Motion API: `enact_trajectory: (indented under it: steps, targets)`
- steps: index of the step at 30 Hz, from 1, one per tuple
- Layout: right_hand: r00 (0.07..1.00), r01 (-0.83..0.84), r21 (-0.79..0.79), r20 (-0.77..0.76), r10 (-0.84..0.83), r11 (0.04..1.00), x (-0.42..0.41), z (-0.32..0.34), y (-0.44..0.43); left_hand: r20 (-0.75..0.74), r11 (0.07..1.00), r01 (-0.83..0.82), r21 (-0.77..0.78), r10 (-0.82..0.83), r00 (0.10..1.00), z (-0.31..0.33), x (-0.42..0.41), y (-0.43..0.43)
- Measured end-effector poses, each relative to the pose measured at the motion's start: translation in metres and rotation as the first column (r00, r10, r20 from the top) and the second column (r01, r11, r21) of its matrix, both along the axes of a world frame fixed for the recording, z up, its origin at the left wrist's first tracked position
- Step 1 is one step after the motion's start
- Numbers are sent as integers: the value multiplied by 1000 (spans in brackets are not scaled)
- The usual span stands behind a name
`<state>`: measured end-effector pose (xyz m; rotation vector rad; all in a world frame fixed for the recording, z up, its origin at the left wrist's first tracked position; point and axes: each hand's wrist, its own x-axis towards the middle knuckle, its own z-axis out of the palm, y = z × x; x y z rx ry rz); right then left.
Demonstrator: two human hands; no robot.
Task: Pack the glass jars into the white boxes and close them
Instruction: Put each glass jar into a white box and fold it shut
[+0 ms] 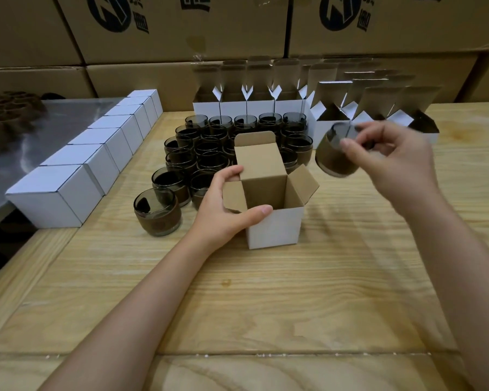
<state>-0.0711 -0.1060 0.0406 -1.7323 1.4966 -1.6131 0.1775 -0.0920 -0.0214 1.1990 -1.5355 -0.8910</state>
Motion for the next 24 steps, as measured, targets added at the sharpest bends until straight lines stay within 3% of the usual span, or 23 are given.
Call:
enact_trajectory:
  steps: [3,8,13,18,21,24]
  targets:
    - [977,-210,-11,-50,209,978,9,31,5,18,1000,12,4,-12,1000,-1,1,-1]
    - [863,-424,209,-203,463,881,38,50,11,45,1000,19,-1,-19,999,-2,4,-3]
    - [778,-384,346,-377,502,856,58,37,12,85,999,26,-22,-24,996,-3,5,-4]
    - [655,-279,352,-611,445,894,64,19,9,80,999,34,-36,-31,996,-3,4,-4]
    - [598,-291,369,-650,469,883,68,11,11,73,998,40,-50,-36,997,-2,4,-2]
    - [605,-242,416,-641,471,877,69,13,12,72,997,41,-67,-36,997,-2,3,-2]
